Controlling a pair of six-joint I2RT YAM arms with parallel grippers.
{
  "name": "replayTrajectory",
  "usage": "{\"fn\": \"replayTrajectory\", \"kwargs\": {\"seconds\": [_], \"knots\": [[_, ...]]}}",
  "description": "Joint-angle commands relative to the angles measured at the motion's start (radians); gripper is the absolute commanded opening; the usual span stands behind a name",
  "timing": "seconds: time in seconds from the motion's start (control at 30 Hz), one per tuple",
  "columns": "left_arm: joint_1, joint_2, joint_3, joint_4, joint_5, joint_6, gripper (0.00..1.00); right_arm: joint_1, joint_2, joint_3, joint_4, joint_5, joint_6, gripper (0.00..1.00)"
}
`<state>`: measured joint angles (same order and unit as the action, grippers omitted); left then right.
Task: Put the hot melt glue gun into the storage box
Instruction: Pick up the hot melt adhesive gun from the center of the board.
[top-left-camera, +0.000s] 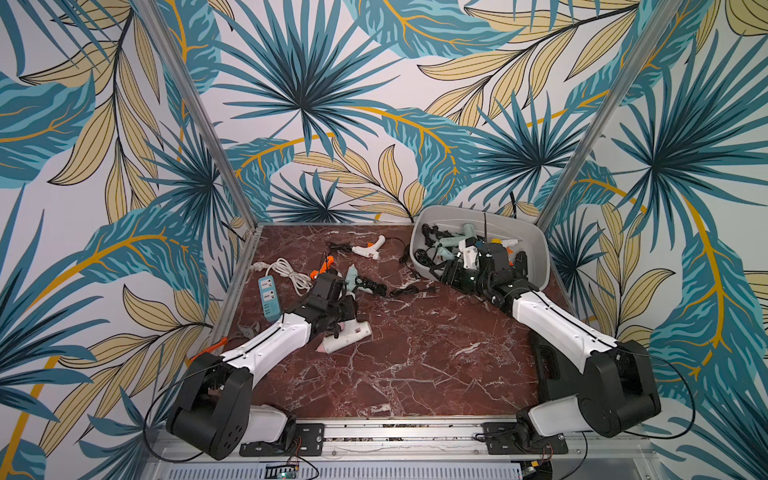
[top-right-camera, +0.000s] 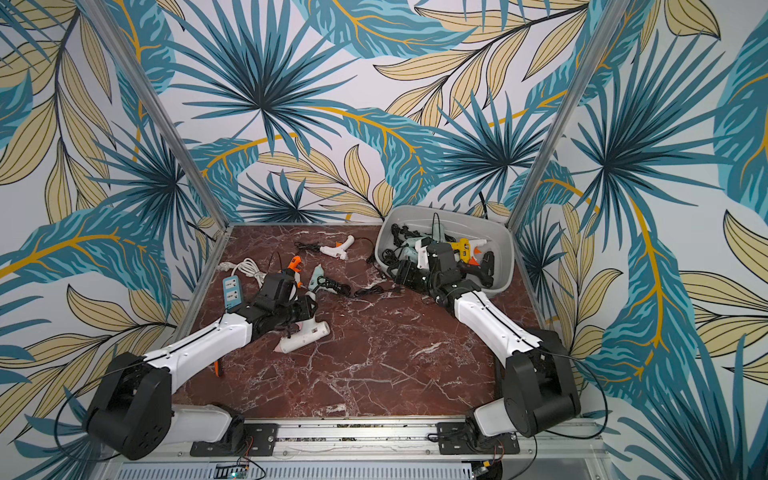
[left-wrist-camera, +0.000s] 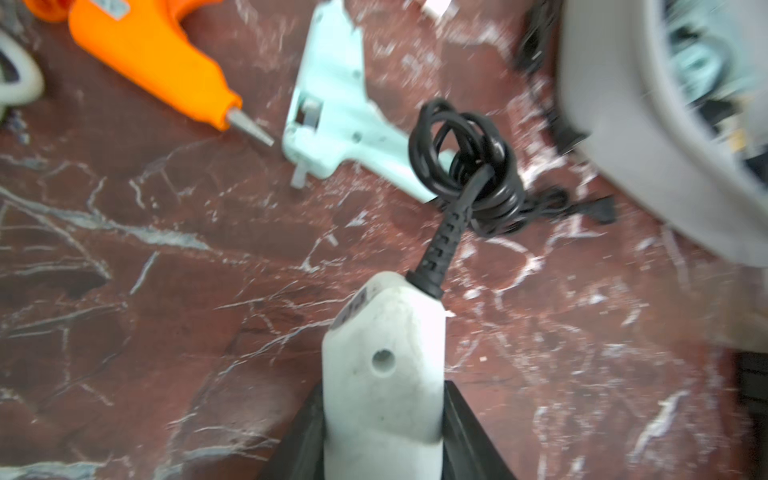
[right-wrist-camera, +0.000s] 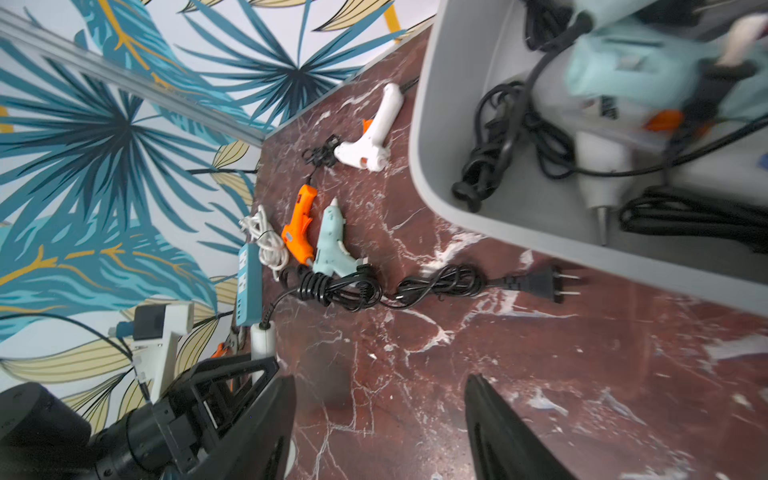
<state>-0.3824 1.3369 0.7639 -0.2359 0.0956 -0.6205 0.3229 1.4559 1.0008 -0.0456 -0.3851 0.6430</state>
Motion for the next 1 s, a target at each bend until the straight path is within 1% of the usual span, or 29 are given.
{"fn": "replayTrajectory", "kwargs": {"seconds": [0.0, 0.17, 0.23, 0.33, 0.5, 0.67, 0.73, 0.8, 0.83, 0.87, 0.97], "knots": [[0.009, -0.043, -0.018, 0.142, 0.065, -0.096, 0.00, 0.071, 0.003, -0.039, 0.134, -0.046, -0.003, 0.68], [0.023, -0.065, -0.035, 0.288, 0.124, -0.214, 0.00, 0.201, -0.031, -0.094, 0.221, 0.040, -0.031, 0.73], [0.030, -0.065, -0.034, 0.336, 0.137, -0.249, 0.00, 0.236, -0.039, -0.113, 0.257, 0.055, -0.025, 0.74], [0.044, -0.063, -0.035, 0.419, 0.149, -0.297, 0.00, 0.265, -0.040, -0.130, 0.308, 0.054, 0.015, 0.75], [0.054, -0.046, -0.019, 0.530, 0.167, -0.336, 0.00, 0.277, -0.022, -0.126, 0.366, -0.003, 0.086, 0.77], [0.055, -0.028, -0.005, 0.629, 0.165, -0.337, 0.00, 0.277, 0.011, -0.119, 0.453, -0.050, 0.203, 0.81], [0.055, -0.024, -0.008, 0.686, 0.164, -0.316, 0.00, 0.277, 0.030, -0.105, 0.496, -0.075, 0.279, 0.84], [0.054, -0.018, -0.011, 0.738, 0.158, -0.280, 0.00, 0.277, 0.052, -0.079, 0.497, -0.097, 0.335, 0.87], [0.055, -0.016, -0.015, 0.768, 0.153, -0.263, 0.00, 0.277, 0.061, -0.068, 0.508, -0.110, 0.364, 0.92], [0.056, -0.013, -0.019, 0.800, 0.150, -0.239, 0.00, 0.277, 0.068, -0.058, 0.502, -0.112, 0.386, 0.92], [0.055, 0.003, -0.031, 0.904, 0.143, -0.163, 0.00, 0.277, 0.084, -0.010, 0.405, -0.113, 0.422, 0.93]]}}
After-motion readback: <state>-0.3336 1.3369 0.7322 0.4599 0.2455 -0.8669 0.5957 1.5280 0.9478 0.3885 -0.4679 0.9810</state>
